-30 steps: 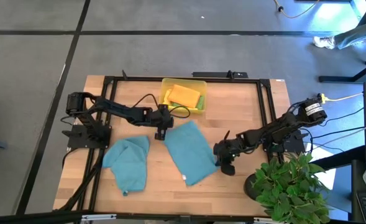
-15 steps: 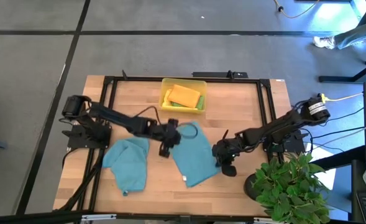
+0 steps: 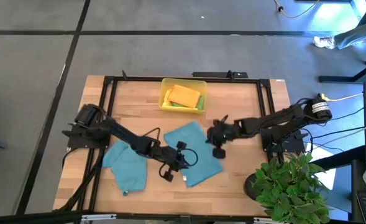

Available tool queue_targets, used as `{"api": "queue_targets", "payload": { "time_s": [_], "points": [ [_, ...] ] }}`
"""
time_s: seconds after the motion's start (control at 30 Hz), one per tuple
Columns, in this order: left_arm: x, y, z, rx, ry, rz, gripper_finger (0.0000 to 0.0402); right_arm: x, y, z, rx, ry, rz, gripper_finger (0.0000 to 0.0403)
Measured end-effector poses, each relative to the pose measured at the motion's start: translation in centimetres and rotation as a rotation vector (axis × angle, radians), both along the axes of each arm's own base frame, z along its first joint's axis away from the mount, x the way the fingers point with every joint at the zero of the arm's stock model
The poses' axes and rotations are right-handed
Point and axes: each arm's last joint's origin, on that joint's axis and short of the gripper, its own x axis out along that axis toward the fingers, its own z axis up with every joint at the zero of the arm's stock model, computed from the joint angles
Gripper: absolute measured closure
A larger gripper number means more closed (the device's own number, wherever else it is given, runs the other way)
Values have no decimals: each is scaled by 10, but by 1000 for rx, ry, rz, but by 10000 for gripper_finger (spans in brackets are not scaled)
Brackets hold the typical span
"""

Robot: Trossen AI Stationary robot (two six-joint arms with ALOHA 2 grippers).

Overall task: Fold microfiber towels
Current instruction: Fold the right blue towel

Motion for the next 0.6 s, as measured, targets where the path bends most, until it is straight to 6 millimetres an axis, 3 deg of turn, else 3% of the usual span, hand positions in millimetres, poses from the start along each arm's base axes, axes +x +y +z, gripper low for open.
{"api": "queue_targets", "payload": {
  "time_s": [0.27,0.6],
  "points": [
    [33,-17,-27,-66,55,-53,399,8,-51,-4,-50,-52,28,398],
    [36,-19,-34,-94,99,-49,400,36,-76,-37,-52,-22,63,399]
  ]
}}
